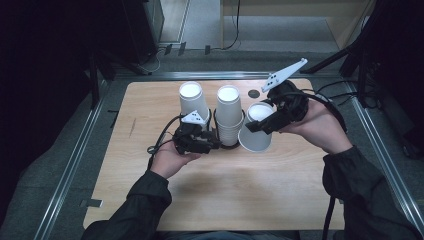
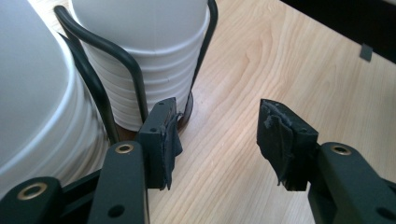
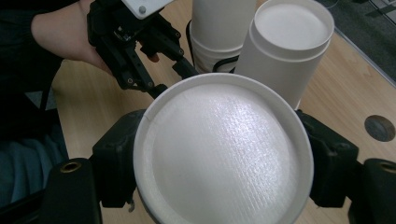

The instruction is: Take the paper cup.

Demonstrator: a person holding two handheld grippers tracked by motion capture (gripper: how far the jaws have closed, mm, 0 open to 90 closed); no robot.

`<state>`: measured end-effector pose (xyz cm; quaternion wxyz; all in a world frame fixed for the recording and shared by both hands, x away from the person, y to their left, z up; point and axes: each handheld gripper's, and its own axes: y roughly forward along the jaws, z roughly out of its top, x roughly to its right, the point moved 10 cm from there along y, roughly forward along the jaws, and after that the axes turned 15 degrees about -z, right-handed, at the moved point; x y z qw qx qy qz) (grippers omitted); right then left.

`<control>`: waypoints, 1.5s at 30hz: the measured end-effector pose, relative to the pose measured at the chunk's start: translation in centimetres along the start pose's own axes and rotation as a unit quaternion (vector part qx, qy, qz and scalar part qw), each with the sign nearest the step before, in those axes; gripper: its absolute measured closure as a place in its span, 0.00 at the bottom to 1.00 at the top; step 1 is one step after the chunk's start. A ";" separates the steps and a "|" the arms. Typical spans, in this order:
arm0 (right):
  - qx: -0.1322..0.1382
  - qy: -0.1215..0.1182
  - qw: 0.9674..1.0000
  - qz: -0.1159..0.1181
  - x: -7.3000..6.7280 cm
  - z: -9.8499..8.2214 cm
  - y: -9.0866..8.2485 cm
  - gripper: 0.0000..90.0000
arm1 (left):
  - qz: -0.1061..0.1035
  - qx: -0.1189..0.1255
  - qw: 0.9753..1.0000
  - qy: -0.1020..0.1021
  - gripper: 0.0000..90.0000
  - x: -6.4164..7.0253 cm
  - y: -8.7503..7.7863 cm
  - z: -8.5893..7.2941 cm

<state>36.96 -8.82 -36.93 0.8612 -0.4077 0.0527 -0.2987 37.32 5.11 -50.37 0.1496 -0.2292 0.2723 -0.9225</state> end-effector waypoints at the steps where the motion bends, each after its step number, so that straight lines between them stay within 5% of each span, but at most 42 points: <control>1: 0.000 0.000 1.000 0.000 0.0 0.0 0.0 0.28 | 0.000 0.000 1.000 0.000 0.54 0.0 0.0 0.0; 9: 0.004 -0.001 1.000 0.007 -1.2 -2.8 1.4 0.28 | -0.010 -0.008 1.000 0.019 0.49 0.9 -0.1 -0.6; 14: -0.003 -0.004 1.000 0.018 -1.9 -3.9 2.8 0.28 | 0.003 -0.014 0.999 0.036 0.45 0.9 -0.4 -1.1; 16: -0.005 -0.001 1.000 0.024 -2.1 -4.5 3.7 0.28 | -0.011 -0.002 0.999 0.030 0.45 1.0 -0.5 -1.1; 30: -0.019 0.011 0.999 0.033 -3.4 -7.9 8.4 0.28 | -0.015 -0.010 1.000 0.009 0.44 0.5 -0.1 -3.2; 36: -0.008 0.001 0.999 0.043 -4.5 -9.2 10.5 0.28 | -0.022 -0.014 0.999 0.021 0.43 0.6 0.1 -4.0; 41: -0.014 0.000 0.998 0.054 -4.9 -9.7 11.1 0.28 | -0.032 -0.014 0.999 0.029 0.43 0.4 0.4 -4.3; 45: -0.013 0.010 0.998 0.060 -4.9 -10.3 11.5 0.28 | -0.043 -0.014 0.999 0.015 0.42 -0.5 0.7 -4.4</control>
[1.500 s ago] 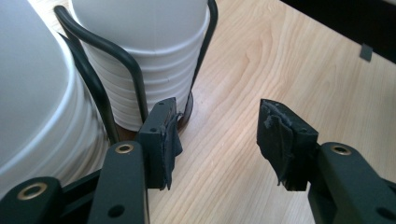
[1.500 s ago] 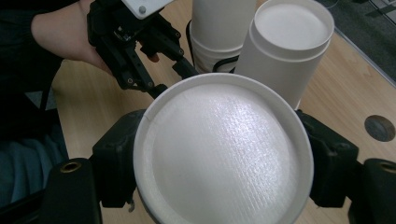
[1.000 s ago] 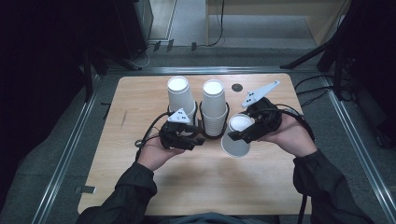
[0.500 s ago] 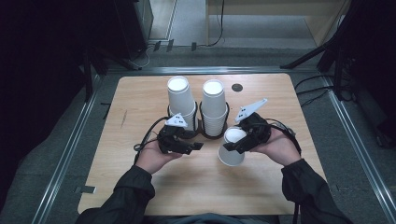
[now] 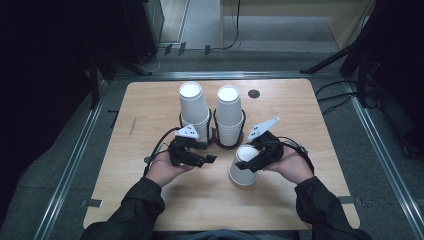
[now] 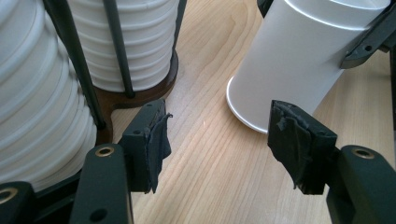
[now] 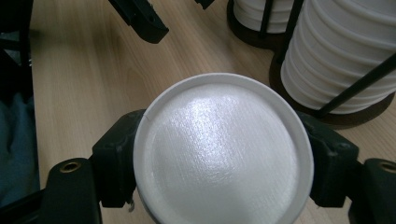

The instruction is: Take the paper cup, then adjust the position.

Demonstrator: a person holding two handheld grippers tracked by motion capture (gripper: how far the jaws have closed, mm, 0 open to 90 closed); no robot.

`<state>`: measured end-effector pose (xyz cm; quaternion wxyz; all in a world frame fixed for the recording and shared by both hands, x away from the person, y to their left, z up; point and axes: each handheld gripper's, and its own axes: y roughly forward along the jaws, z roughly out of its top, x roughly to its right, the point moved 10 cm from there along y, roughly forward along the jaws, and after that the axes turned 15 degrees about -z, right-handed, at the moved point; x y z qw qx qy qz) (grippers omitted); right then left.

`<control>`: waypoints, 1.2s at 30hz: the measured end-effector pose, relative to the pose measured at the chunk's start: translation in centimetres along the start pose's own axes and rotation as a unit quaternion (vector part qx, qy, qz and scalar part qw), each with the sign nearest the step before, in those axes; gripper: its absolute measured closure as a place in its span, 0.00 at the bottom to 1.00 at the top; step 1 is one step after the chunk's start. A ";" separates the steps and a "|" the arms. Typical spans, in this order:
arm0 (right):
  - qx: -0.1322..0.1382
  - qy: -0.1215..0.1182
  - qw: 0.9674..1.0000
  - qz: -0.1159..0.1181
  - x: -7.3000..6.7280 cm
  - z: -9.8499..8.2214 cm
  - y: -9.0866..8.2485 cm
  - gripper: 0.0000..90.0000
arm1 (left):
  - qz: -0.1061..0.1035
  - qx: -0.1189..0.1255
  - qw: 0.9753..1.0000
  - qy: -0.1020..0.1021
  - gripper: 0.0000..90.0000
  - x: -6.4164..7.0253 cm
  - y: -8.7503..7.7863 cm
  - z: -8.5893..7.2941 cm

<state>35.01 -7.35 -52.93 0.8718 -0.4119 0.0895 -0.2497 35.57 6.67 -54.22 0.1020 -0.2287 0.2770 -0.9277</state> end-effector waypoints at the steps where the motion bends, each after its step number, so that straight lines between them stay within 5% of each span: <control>1: 0.000 0.000 1.000 0.000 0.0 0.0 0.0 0.28 | 0.001 -0.002 1.000 -0.001 0.42 -0.1 0.1 -0.1; 7: 0.011 0.023 1.000 -0.001 0.0 -0.6 -0.2 0.28 | -0.008 -0.011 1.000 0.010 0.36 0.3 -0.2 -0.6; 12: 0.016 0.015 1.000 0.000 -0.4 -0.3 0.0 0.28 | -0.020 -0.015 1.000 0.012 0.23 0.8 0.0 -0.5; 14: 0.017 0.014 1.000 0.005 -0.7 -0.1 0.1 0.28 | -0.056 -0.028 0.998 0.020 0.19 1.7 0.1 -0.7; 17: 0.019 0.013 1.000 0.005 -0.7 0.0 0.1 0.28 | -0.072 -0.031 0.997 0.011 0.16 2.0 0.3 -0.8; 22: 0.026 0.012 1.000 0.011 -0.7 0.4 0.1 0.28 | -0.053 -0.053 0.997 -0.002 0.15 1.5 0.5 -1.5; 29: 0.029 0.011 0.999 0.017 -0.6 0.6 -0.1 0.28 | -0.039 -0.059 0.997 0.024 0.15 1.5 0.6 -1.8; 36: 0.042 0.015 0.999 0.019 -0.2 1.0 -0.7 0.28 | -0.059 -0.065 0.996 0.026 0.11 2.1 1.4 -1.7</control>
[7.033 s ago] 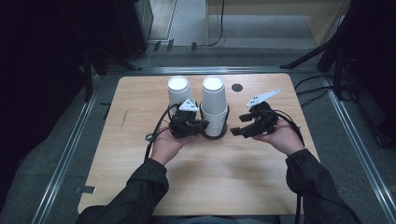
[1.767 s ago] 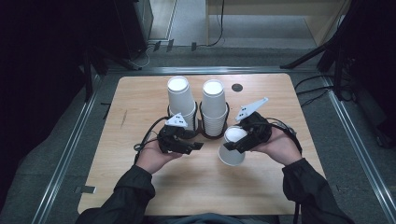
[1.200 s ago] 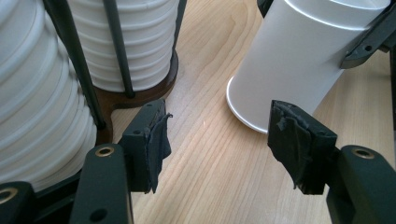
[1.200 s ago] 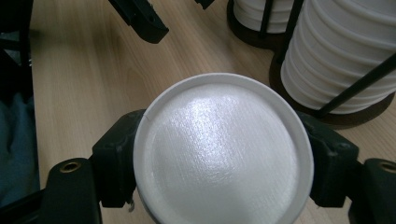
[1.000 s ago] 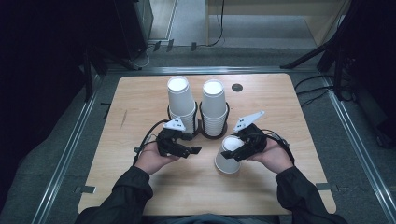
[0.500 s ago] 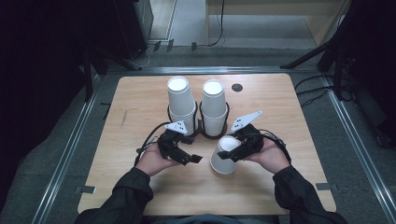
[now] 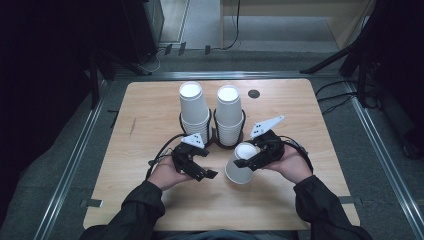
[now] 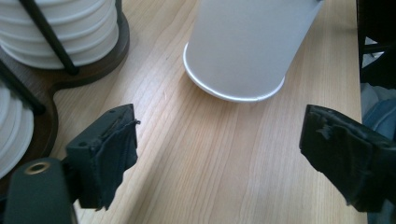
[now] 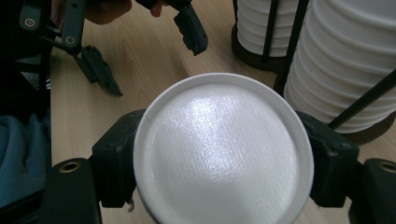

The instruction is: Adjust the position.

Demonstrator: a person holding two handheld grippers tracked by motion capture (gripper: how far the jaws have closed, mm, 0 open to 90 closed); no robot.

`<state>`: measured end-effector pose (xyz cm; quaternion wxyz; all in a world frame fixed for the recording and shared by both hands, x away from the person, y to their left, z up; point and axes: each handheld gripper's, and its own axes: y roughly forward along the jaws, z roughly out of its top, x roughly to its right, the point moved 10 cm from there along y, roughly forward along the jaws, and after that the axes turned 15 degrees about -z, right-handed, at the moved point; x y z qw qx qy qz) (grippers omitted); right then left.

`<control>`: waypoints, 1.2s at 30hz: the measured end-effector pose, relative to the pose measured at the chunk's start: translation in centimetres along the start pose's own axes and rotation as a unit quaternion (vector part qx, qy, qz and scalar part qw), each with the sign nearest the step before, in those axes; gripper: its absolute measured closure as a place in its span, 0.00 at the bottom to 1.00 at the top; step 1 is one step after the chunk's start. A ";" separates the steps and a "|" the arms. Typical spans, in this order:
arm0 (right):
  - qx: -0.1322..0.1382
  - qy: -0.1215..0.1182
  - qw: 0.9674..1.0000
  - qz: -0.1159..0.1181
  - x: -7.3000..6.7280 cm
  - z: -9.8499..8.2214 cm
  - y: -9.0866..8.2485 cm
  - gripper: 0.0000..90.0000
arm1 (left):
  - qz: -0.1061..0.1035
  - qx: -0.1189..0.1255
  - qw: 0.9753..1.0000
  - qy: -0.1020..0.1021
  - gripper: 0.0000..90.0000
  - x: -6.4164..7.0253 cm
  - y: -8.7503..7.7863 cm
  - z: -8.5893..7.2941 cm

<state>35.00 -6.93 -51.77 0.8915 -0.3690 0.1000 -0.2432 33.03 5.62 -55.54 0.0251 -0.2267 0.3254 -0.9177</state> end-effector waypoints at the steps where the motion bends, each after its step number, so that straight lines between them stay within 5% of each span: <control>1: 0.000 0.000 1.000 0.000 0.0 0.0 0.0 0.28 | 0.000 0.000 1.000 0.000 0.10 0.0 0.0 0.0; 17: 0.040 -0.005 0.999 0.018 -0.8 2.2 -1.4 0.28 | -0.013 0.008 0.999 0.033 0.03 1.2 1.2 1.2; 26: 0.068 -0.007 0.997 0.038 -2.3 3.9 -2.0 0.28 | -0.043 0.007 0.998 0.040 0.03 1.8 2.6 1.7; 36: 0.079 -0.008 0.995 0.055 -3.5 4.7 -2.0 0.28 | -0.043 0.011 0.998 0.051 0.02 2.2 3.3 2.0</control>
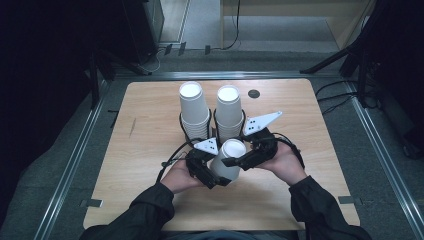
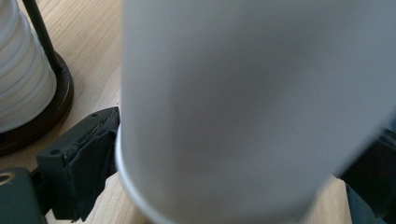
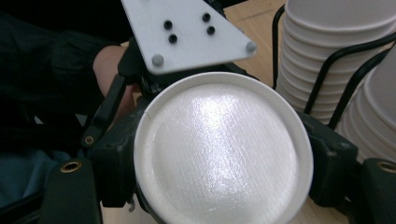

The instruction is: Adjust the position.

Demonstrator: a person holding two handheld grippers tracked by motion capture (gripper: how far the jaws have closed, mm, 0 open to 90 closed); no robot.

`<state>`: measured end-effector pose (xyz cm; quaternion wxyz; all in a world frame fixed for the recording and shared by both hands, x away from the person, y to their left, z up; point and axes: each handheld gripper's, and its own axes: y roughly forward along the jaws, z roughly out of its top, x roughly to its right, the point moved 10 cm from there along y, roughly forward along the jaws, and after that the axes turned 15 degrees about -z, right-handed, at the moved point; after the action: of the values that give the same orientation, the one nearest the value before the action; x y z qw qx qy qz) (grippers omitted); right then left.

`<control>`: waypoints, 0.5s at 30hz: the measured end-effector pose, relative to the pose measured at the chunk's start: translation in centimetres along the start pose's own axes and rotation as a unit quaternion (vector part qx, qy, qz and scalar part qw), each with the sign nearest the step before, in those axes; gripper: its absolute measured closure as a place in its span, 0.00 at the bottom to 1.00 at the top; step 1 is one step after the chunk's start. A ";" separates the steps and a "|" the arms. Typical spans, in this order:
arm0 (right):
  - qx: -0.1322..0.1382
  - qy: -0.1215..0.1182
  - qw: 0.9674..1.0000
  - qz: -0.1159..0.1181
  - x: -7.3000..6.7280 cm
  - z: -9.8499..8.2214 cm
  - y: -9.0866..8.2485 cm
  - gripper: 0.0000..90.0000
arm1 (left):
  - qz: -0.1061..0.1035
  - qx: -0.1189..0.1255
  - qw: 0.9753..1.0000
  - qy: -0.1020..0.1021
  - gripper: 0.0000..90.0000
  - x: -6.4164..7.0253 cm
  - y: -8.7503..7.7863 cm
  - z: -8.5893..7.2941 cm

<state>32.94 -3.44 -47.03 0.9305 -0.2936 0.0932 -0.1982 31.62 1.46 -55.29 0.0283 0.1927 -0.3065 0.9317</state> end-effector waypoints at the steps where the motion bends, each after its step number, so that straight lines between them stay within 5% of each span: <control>1: 0.002 0.000 1.000 0.001 -0.1 0.1 0.0 0.28 | -0.001 0.005 1.000 0.001 0.01 0.0 0.1 0.1; 11: 0.032 0.010 0.999 0.010 -0.4 1.2 -0.6 0.28 | 0.003 0.032 0.999 0.014 0.09 0.6 -0.7 1.0; 15: 0.032 0.013 0.999 0.016 -0.4 1.3 -0.8 0.28 | 0.001 0.023 1.000 0.017 0.14 0.7 -1.1 0.9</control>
<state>32.70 -3.25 -45.49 0.9410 -0.2598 0.1037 -0.1904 31.51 1.81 -53.72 0.0278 0.1767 -0.2846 0.9418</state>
